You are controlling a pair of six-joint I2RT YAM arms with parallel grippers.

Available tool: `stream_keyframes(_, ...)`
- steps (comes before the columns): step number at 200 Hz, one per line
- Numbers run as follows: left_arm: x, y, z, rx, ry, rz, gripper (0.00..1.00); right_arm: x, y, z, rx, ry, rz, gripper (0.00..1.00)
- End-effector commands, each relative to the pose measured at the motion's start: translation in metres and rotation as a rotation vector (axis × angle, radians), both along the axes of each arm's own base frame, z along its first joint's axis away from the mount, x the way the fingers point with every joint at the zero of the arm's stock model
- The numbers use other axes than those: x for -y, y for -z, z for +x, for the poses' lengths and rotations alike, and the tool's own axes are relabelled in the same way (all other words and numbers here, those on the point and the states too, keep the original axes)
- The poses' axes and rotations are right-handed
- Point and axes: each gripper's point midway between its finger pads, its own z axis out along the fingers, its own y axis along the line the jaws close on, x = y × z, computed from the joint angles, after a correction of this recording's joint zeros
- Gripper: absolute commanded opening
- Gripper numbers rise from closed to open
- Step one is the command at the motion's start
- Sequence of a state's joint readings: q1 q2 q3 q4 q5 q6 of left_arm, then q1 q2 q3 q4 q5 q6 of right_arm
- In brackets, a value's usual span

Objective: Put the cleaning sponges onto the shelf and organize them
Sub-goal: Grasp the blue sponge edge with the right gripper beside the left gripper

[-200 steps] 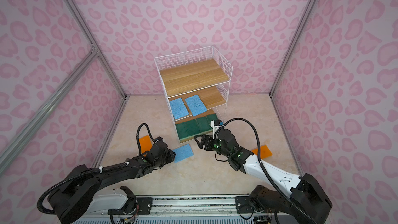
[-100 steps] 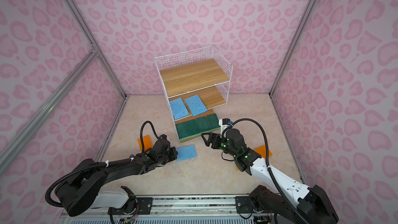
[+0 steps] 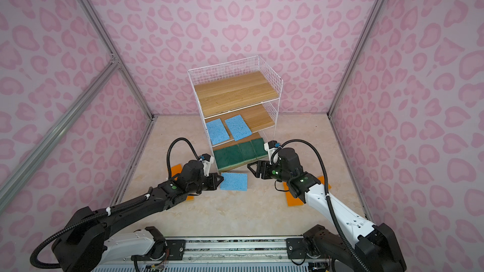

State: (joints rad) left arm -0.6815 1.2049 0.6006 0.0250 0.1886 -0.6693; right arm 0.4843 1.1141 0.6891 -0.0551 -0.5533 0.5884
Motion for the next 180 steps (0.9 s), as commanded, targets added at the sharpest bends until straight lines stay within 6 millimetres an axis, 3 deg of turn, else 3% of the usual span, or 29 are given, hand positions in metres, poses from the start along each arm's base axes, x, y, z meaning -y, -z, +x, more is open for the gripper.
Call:
stream_keyframes(1, 0.005, -0.021, -0.003, 0.050, 0.063, -0.008, 0.04, -0.011, 0.006, -0.014, -0.036, -0.120, 0.002, 0.73)
stream_keyframes(36, 0.006, -0.045, -0.004, 0.093, 0.082, -0.035, 0.04, -0.023, 0.003, -0.014, -0.053, -0.173, 0.050, 0.60)
stream_keyframes(82, 0.007, -0.056, -0.001, 0.098, 0.079, -0.083, 0.04, -0.029, 0.005, -0.016, -0.077, -0.204, 0.063, 0.53)
stream_keyframes(107, 0.010, -0.061, -0.001, 0.108, 0.090, -0.094, 0.04, -0.031, 0.006, -0.016, -0.084, -0.204, 0.070, 0.43)
stream_keyframes(180, 0.011, -0.072, -0.005, 0.126, 0.108, -0.122, 0.04, -0.033, 0.003, -0.012, -0.076, -0.198, 0.075, 0.38)
